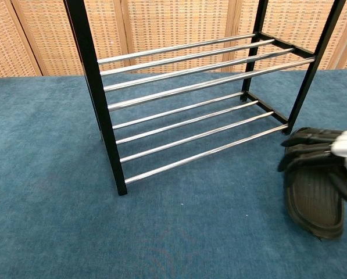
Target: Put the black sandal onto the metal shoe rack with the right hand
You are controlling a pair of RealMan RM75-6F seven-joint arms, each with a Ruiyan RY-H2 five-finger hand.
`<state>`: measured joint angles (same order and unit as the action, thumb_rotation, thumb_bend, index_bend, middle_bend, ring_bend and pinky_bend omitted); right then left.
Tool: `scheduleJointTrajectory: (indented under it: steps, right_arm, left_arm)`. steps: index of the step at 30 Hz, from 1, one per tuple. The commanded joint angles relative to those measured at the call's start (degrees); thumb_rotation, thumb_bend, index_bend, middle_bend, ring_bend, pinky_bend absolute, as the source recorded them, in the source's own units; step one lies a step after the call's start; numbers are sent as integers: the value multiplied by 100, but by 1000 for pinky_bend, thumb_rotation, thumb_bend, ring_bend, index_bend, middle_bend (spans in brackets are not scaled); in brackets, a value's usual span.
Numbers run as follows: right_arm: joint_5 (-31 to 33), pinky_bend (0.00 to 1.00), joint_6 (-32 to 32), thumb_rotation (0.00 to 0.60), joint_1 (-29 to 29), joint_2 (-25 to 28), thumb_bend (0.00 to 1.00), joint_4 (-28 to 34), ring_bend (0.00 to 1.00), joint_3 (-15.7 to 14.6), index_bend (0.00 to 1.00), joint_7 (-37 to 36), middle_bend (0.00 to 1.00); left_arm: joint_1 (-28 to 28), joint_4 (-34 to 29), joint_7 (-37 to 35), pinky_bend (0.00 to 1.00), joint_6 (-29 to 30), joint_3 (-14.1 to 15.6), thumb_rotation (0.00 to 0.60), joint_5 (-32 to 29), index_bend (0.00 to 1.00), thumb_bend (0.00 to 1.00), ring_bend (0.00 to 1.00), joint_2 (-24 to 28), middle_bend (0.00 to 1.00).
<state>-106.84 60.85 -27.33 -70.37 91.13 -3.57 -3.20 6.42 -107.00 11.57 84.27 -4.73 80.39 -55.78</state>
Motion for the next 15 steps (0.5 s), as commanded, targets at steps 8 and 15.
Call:
scheduleJointTrajectory:
  steps: [8, 15]
  right_arm:
    - [930, 0, -903, 600, -370, -670, 1000, 362, 20, 311, 305, 1068, 221]
    - [1415, 0, -1267, 600, -387, -791, 1000, 364, 21, 232, 305, 1591, 223]
  left_arm:
    - [4, 8, -75, 0, -19, -17, 600, -58, 0, 101, 0, 37, 0]
    - [-4, 15, -157, 0, -21, -13, 600, -51, 0, 101, 0, 74, 0]
